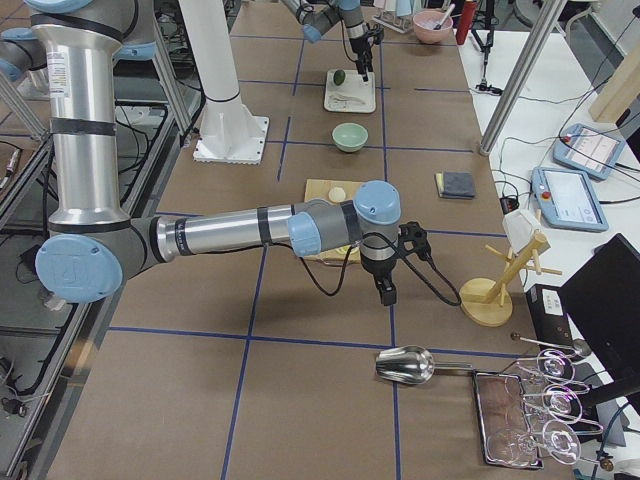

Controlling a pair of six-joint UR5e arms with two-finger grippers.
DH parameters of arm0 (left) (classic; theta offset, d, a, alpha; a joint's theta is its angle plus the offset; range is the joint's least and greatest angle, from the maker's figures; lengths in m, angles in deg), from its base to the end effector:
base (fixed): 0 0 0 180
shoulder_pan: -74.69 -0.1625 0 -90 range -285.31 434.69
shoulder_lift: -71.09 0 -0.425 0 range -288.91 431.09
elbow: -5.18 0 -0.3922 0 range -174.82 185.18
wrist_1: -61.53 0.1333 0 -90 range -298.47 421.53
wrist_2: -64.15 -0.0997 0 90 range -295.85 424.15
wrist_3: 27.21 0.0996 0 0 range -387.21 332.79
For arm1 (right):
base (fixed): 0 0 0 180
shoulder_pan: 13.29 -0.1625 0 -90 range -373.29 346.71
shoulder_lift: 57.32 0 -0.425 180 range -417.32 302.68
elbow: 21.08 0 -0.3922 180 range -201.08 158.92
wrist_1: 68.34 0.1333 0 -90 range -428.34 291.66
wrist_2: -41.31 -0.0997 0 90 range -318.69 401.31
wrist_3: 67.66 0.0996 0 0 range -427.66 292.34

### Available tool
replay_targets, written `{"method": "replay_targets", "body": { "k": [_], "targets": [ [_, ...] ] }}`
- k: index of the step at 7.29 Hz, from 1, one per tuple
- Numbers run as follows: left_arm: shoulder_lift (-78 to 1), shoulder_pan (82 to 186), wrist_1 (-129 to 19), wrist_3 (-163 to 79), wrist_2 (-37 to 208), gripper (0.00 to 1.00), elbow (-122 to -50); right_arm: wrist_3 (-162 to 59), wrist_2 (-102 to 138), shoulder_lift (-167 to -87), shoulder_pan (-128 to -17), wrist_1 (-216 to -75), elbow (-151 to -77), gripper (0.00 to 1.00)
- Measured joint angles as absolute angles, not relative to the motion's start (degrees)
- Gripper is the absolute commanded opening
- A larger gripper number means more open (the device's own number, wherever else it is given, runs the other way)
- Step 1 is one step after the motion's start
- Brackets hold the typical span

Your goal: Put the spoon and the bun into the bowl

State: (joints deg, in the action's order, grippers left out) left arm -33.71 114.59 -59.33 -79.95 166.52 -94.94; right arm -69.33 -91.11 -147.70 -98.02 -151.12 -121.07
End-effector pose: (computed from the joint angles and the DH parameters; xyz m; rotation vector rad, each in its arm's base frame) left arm 0.3891 -0.4713 0.3804 0.4493 0.8815 0.0628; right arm 0.0199 -0.5046 0.5635 0.2574 -0.7446 -0.2235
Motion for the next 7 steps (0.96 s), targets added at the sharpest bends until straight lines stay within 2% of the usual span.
{"method": "replay_targets", "body": {
  "k": [2,3,4,5,6,7],
  "targets": [
    [-34.81,111.21,-58.56,-82.49,165.01,0.74,-93.09,-69.33,-91.07,-147.72,-98.02,-151.13,-121.00,1.00],
    [-35.37,110.37,-58.53,-82.68,164.86,0.68,-91.82,-69.33,-91.06,-147.70,-98.02,-151.13,-120.96,1.00],
    [-35.68,109.70,-58.53,-82.73,164.81,0.53,-91.04,-69.33,-91.06,-147.69,-98.02,-151.13,-120.94,1.00],
    [-35.81,109.17,-58.53,-82.75,164.79,0.34,-90.72,-69.33,-91.06,-147.69,-98.02,-151.13,-120.93,1.00],
    [-35.84,108.89,-58.53,-82.76,164.78,0.00,-90.65,-69.33,-91.06,-147.72,-98.02,-151.13,-120.92,1.00],
    [-35.87,108.73,-58.53,-82.76,164.78,0.00,-90.65,-69.33,-91.06,-147.75,-98.02,-151.13,-120.90,1.00]
  ]
}}
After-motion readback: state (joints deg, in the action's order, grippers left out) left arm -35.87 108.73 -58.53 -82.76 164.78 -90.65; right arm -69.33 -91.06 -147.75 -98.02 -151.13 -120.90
